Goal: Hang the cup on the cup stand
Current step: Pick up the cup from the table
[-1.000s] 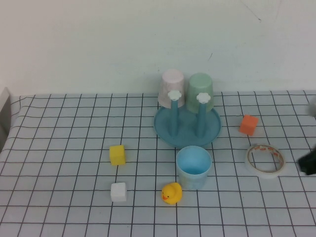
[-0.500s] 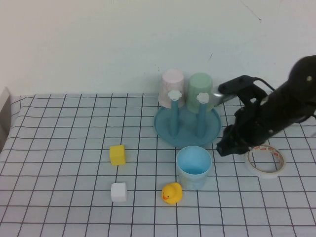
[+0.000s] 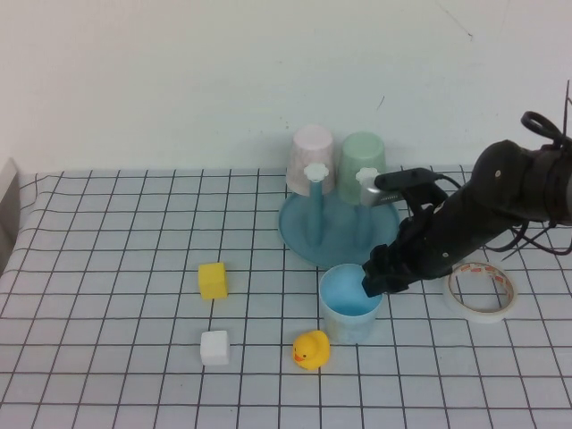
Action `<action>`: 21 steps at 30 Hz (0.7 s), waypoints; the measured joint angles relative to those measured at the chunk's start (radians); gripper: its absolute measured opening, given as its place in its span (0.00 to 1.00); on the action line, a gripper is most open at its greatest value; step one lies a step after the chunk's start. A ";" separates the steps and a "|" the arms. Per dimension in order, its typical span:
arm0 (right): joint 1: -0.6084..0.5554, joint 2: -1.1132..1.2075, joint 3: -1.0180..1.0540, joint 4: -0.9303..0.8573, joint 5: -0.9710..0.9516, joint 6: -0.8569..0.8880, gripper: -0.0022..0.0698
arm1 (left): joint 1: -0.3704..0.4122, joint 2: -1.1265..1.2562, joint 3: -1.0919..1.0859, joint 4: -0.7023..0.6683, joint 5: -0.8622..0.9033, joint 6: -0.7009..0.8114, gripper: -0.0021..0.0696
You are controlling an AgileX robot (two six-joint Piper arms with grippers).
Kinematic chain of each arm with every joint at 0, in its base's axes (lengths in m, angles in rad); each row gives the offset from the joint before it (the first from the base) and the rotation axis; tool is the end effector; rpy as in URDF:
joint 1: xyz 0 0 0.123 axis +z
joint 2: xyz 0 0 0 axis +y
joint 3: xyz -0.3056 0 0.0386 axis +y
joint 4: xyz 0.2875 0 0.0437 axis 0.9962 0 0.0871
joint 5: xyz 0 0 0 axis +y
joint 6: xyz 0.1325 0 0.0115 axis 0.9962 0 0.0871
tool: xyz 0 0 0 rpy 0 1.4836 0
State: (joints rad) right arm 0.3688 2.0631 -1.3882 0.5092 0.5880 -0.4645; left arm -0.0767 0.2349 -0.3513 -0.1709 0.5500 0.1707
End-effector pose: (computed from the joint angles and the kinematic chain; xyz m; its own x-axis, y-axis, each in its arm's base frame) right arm 0.4409 0.2090 0.1136 -0.8235 -0.3489 -0.4473 -0.4827 0.8451 0.2296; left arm 0.1159 -0.0208 0.2642 -0.3284 0.0498 -0.9432 0.1680 0.9858 -0.0064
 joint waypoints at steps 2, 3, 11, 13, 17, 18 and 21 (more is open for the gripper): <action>0.000 0.009 0.000 0.004 -0.012 0.000 0.63 | 0.000 0.000 0.003 0.000 -0.011 0.000 0.03; 0.000 0.014 0.000 0.012 -0.016 0.000 0.63 | 0.000 0.000 0.002 0.000 -0.017 0.000 0.03; 0.000 0.055 -0.002 0.051 -0.023 0.002 0.51 | 0.000 0.000 0.009 0.000 -0.023 0.000 0.03; 0.000 0.061 -0.002 0.055 -0.023 0.002 0.43 | 0.000 0.000 0.009 0.000 -0.023 0.000 0.03; 0.000 0.063 -0.002 0.057 -0.023 0.004 0.26 | 0.000 0.000 0.009 0.000 -0.025 0.000 0.03; 0.000 0.063 -0.002 0.060 -0.023 0.006 0.21 | 0.000 0.000 0.009 0.000 -0.025 0.000 0.03; 0.000 0.063 -0.002 0.066 -0.023 0.006 0.10 | 0.000 0.000 0.009 -0.017 -0.035 0.000 0.03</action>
State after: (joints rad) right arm 0.3688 2.1261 -1.3906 0.5755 0.5647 -0.4587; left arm -0.0767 0.2349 -0.3419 -0.1884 0.5153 0.1707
